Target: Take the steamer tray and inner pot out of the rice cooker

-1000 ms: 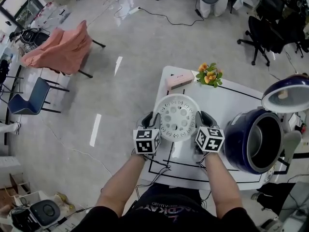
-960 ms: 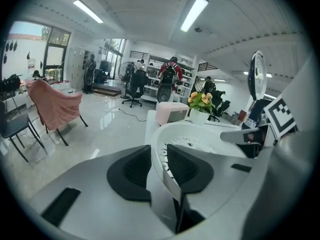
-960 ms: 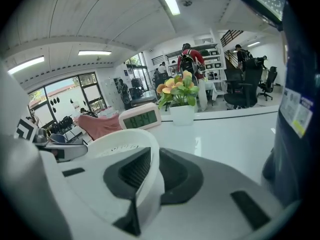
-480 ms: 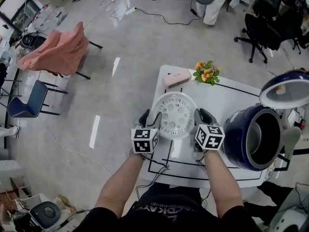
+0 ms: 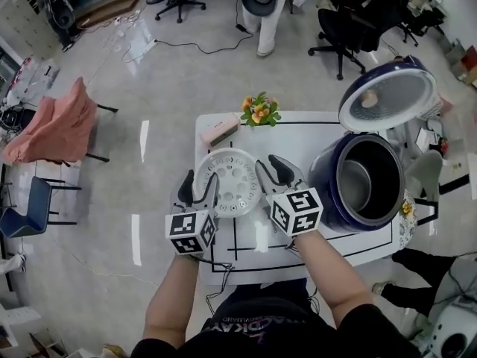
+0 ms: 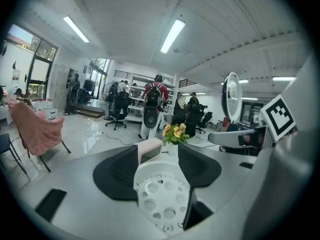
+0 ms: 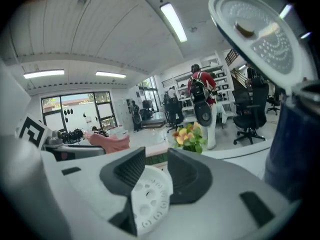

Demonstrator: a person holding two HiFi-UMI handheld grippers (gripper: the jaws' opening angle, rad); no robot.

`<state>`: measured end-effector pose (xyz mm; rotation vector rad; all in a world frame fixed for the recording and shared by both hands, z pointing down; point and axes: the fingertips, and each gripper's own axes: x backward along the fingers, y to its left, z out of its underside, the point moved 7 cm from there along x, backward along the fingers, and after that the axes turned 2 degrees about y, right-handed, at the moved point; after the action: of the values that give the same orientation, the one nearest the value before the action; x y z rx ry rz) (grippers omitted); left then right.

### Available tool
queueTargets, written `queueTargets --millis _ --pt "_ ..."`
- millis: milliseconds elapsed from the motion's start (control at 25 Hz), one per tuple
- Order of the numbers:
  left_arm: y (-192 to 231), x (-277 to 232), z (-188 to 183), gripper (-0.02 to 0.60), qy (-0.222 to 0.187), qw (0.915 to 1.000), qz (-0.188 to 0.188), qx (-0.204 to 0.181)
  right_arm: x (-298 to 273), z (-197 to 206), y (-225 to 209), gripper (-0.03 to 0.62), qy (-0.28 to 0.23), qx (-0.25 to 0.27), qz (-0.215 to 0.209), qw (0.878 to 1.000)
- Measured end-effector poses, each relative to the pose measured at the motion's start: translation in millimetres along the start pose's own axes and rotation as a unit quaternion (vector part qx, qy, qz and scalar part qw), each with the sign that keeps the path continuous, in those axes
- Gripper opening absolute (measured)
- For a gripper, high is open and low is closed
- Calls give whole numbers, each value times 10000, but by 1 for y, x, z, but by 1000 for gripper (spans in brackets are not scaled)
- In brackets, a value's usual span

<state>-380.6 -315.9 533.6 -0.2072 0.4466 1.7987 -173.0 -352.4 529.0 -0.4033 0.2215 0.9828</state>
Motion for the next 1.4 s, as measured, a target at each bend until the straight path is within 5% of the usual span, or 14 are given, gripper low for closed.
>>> queueTargets --millis 480,880,1120,1400 --pt "-132 -1 -71 247 -593 9853 1573 -296 129 -89 -16 124 -1343 404 457 9891" --pt "-248 3 -85 249 -542 9562 2793 -689 253 -92 -76 124 -1655 191 1849 9685" --pt "-291 8 -86 253 -467 9503 2961 -836 303 -85 -117 134 -1537 -24 2217 9629" --pt "-322 1 -61 284 -119 9647 2457 -939 325 -53 -173 169 -1031 -315 2162 9704"
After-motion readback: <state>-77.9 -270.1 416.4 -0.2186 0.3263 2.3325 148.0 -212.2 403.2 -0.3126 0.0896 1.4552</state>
